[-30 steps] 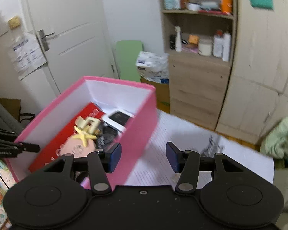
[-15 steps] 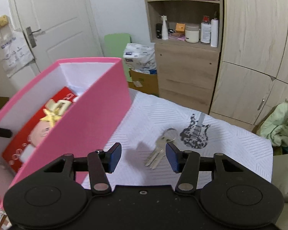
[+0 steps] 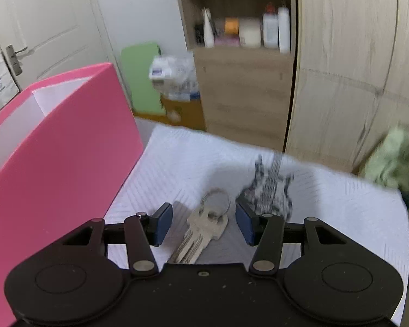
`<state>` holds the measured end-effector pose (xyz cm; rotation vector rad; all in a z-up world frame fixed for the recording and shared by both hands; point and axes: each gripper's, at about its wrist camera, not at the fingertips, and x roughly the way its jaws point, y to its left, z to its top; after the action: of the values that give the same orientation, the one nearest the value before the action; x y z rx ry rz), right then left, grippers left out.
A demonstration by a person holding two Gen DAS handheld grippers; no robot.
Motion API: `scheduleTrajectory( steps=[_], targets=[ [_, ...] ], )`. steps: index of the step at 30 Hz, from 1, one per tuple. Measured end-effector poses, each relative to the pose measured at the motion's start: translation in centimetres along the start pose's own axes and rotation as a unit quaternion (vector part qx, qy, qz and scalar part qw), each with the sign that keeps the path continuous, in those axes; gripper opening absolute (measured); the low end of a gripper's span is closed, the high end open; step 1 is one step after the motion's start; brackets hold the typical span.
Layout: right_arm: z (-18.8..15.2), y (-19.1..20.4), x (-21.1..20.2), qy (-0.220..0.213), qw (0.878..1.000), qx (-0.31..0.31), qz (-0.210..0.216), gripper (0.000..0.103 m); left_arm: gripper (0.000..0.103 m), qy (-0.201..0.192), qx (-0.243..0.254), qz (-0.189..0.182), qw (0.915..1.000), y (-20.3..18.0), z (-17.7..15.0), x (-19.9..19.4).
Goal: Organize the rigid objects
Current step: 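Move the right gripper back over the silver keys and grasp them, then carry the keys into the pink box and open the right gripper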
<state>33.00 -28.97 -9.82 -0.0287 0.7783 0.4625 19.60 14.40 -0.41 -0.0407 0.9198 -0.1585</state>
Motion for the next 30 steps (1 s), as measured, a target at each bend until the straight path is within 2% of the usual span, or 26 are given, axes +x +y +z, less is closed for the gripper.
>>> scheduleTrajectory(
  steps=[1, 2, 3, 4, 6, 8, 14, 23, 30],
  targets=[
    [-0.2, 0.4, 0.1, -0.009, 1.0, -0.018, -0.009, 0.036, 0.013, 0.0, 0.0, 0.0, 1.0, 0.0, 0.0, 0.0],
    [-0.4, 0.6, 0.1, -0.024, 0.999, -0.03, -0.016, 0.028, 0.013, 0.0, -0.001, 0.0, 1.0, 0.0, 0.0, 0.0],
    [-0.3, 0.4, 0.0, -0.034, 0.999, -0.025, -0.011, 0.028, 0.013, 0.0, -0.001, 0.0, 1.0, 0.0, 0.0, 0.0],
    [-0.4, 0.2, -0.1, -0.033, 0.999, -0.016, -0.003, 0.008, 0.013, 0.0, -0.001, -0.001, 1.0, 0.0, 0.0, 0.0],
    [-0.5, -0.1, -1.1, -0.055, 0.998, -0.001, 0.014, 0.007, 0.013, 0.0, -0.002, 0.0, 1.0, 0.0, 0.0, 0.0],
    [-0.4, -0.3, -2.0, -0.064, 0.998, 0.013, 0.024, 0.004, 0.013, 0.0, -0.001, 0.001, 1.0, 0.0, 0.0, 0.0],
    [-0.5, 0.2, -4.4, -0.092, 0.994, 0.028, 0.044, 0.004, 0.013, 0.002, -0.006, 0.0, 1.0, 0.1, 0.1, 0.0],
    [-0.4, 3.6, -9.3, -0.14, 0.989, -0.011, 0.055, 0.004, 0.013, 0.002, -0.003, 0.0, 1.0, 0.0, 0.1, -0.1],
    [1.3, 7.0, -14.1, -0.193, 0.977, -0.059, 0.075, 0.004, 0.013, 0.002, -0.004, -0.004, 1.0, 0.0, 0.0, -0.2]
  ],
)
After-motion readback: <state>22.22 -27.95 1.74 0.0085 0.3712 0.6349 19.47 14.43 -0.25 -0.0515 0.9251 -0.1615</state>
